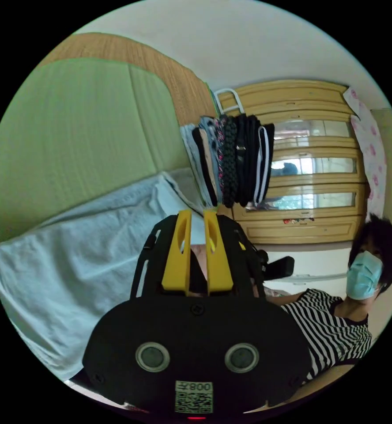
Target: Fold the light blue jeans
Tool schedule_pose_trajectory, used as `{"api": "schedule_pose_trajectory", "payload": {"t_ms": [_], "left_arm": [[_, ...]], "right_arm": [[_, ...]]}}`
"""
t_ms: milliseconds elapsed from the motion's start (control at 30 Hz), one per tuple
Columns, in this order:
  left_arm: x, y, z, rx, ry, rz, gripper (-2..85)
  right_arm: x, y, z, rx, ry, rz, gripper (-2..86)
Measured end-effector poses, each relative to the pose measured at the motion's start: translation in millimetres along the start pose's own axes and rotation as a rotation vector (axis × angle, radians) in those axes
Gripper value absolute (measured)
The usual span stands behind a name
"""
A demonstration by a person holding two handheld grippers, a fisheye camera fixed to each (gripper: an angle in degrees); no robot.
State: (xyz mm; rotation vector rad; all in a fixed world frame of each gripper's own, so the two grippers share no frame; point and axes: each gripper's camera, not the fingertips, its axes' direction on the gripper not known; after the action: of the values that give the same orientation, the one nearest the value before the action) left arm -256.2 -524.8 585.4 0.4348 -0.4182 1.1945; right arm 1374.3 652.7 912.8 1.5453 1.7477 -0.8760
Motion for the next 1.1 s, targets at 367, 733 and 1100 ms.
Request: {"api": "schedule_pose_trajectory", "payload": {"t_ms": [367,733,1100], "left_arm": [[10,-114,93,-0.390,-0.388,0.085,7.5],[50,-129,78,-0.239,-0.145,0.158,2.0],[107,-170,121,-0.092,-0.057,0.281,1.8]], "right_arm": [[16,18,1,0.003,-0.040,0.001,6.4],[94,61,-41,0.184,-0.189,0.165,6.2],[219,123,-47,0.366,-0.372,0.462,5.9]]}}
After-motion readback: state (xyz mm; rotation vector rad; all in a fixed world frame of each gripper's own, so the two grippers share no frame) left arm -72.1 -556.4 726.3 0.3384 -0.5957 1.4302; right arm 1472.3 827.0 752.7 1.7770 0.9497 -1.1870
